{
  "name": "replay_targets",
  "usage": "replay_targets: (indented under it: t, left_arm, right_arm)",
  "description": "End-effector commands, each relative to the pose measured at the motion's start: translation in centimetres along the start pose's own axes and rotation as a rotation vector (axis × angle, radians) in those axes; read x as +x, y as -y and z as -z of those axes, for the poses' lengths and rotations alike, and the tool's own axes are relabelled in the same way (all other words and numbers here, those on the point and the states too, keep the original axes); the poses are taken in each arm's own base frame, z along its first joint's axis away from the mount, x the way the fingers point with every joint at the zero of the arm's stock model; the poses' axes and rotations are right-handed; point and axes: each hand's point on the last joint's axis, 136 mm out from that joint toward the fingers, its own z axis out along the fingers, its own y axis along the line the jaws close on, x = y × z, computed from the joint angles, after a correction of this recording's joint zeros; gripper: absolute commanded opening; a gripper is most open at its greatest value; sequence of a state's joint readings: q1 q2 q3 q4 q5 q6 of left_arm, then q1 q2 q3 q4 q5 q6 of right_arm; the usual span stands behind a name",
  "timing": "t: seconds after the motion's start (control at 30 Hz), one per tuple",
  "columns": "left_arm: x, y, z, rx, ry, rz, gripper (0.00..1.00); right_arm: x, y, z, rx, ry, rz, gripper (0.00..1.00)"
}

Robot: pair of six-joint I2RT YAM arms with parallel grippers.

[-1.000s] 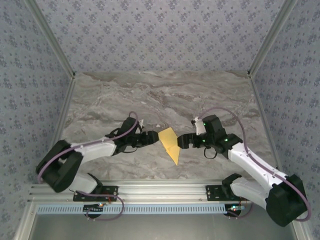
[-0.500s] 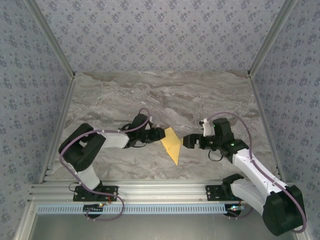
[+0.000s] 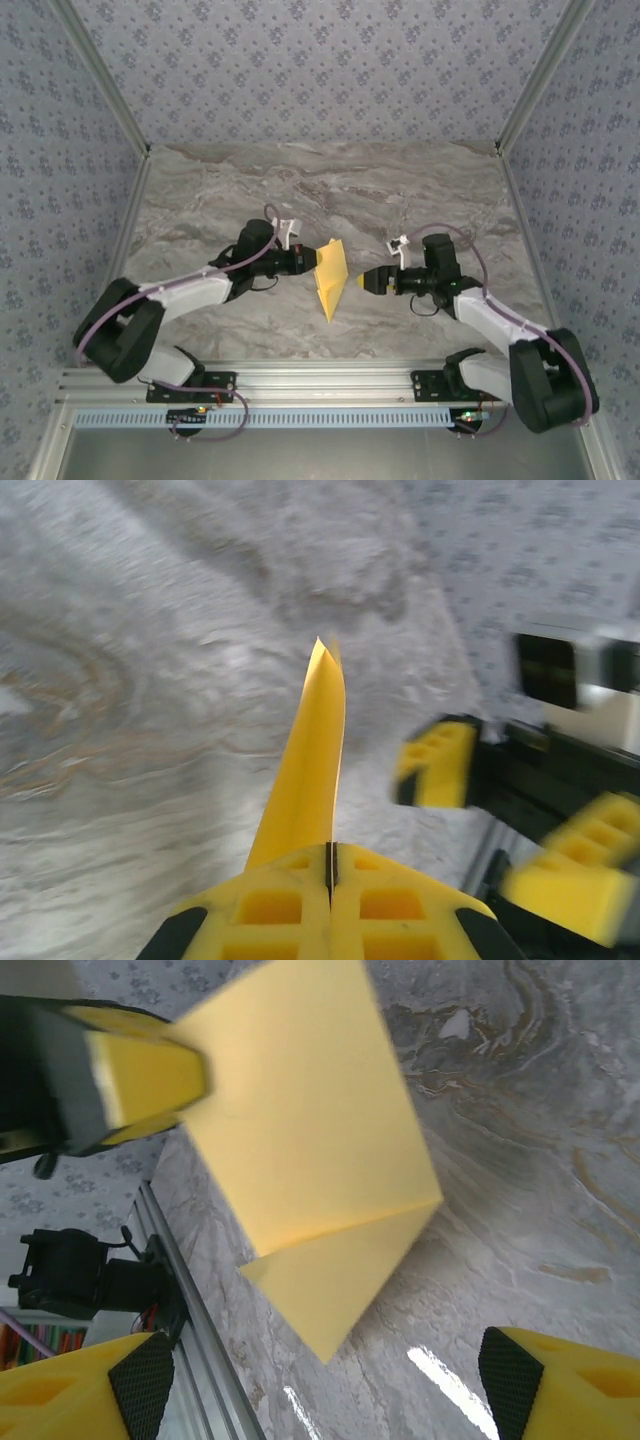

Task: Fold a paper plane with a square sheet of paper (fold left side to right side)
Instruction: Place the paper at the center of the table.

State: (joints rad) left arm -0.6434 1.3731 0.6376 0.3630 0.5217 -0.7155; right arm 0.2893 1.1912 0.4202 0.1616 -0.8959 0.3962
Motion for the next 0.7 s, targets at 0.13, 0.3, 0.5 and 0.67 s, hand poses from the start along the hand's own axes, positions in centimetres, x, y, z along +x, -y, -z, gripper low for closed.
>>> replay_targets:
  t: [0.13, 0.3, 0.5, 0.67]
  left_arm:
    - [-0.1, 4.8, 3.2, 0.173, 0.002, -0.151, 0.0]
    - [0.0, 5.7, 3.8, 0.209, 0.003, -0.168, 0.0]
    - [0.0, 6.2, 3.8, 0.236, -0.001, -0.177, 0.0]
    - [0.0, 6.1, 3.7, 0.233, -0.007, -0.176, 0.0]
  right_arm:
    - [-4.3, -4.0, -0.7, -0.241, 0.034, 0.183, 0.8]
    - [-4.6, -5.2, -0.7, -0.298, 0.009, 0.217, 0.76]
    - [-4.1, -5.6, -1.2, -0.329, -0.033, 0.21, 0.66]
    - [-4.0, -5.9, -1.3, -0.341, -0.049, 0.214, 0.5]
